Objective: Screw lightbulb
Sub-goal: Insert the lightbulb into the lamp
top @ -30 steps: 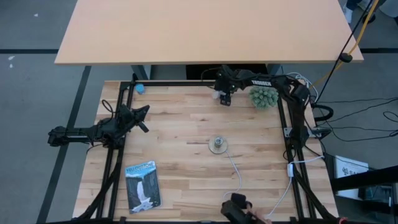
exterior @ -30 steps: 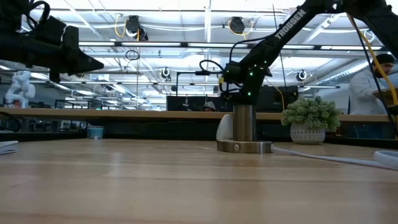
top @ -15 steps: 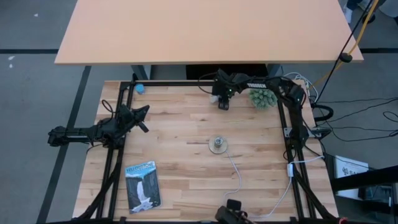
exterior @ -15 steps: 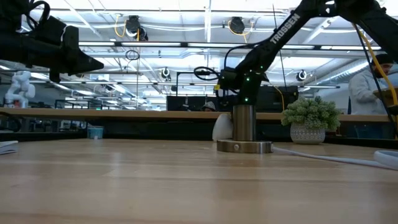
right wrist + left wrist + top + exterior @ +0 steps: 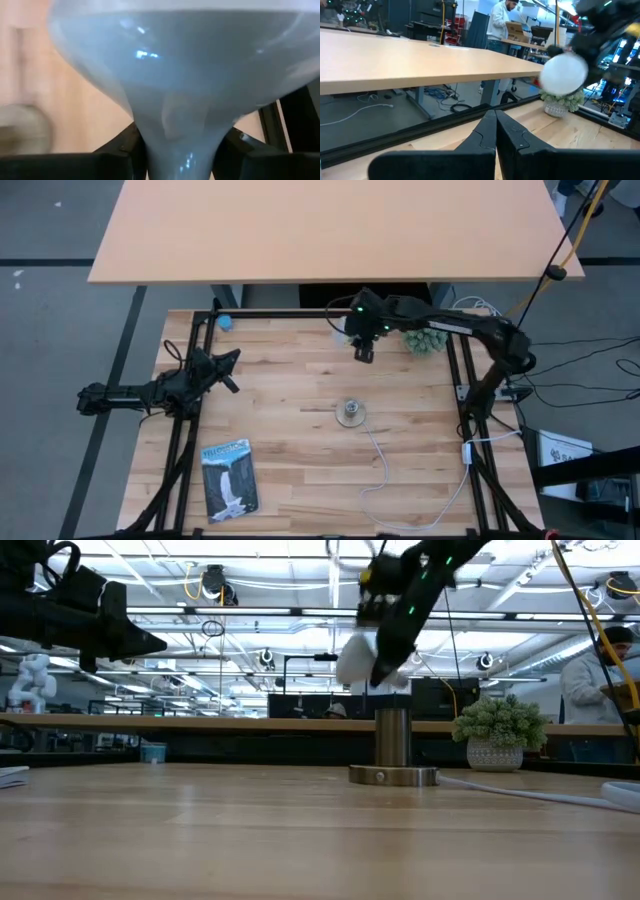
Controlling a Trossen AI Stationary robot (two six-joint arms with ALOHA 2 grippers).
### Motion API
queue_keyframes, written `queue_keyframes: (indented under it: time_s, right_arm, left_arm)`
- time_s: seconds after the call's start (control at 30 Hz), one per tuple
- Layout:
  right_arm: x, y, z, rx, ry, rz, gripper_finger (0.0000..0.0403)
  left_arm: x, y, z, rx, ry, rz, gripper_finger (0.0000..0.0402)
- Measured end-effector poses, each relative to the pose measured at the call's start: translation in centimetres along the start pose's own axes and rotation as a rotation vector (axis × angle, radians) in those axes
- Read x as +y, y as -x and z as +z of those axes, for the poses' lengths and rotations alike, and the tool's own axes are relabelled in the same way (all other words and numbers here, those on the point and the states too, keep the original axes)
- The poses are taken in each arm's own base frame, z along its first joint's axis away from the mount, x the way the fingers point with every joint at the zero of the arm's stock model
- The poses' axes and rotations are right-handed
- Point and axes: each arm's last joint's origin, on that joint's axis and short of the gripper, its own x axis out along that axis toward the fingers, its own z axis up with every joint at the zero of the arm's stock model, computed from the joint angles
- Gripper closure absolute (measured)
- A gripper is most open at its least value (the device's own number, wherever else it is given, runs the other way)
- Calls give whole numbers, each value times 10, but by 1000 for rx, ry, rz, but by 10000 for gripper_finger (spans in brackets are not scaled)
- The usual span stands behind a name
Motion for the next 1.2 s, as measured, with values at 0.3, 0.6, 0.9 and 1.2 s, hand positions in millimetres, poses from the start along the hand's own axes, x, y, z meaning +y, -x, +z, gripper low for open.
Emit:
queue_keyframes:
  time_s: [0.3, 0.6, 0.9, 1.2]
  right_arm:
    - [86, 98, -8, -88, -72, 79, 255]
    - [163, 100, -25, -221, -84, -58, 255]
    - [192, 9, -84, -455, -284, 86, 255]
    - [199, -4, -110, -674, -326, 242, 255]
  left_arm:
    - [0, 0, 0, 0, 0, 0, 401]
    - [0, 0, 0, 0, 18, 0, 401]
    - [-1, 0, 0, 9, 195, -37, 401]
    - [-7, 1, -1, 64, 238, -244, 401]
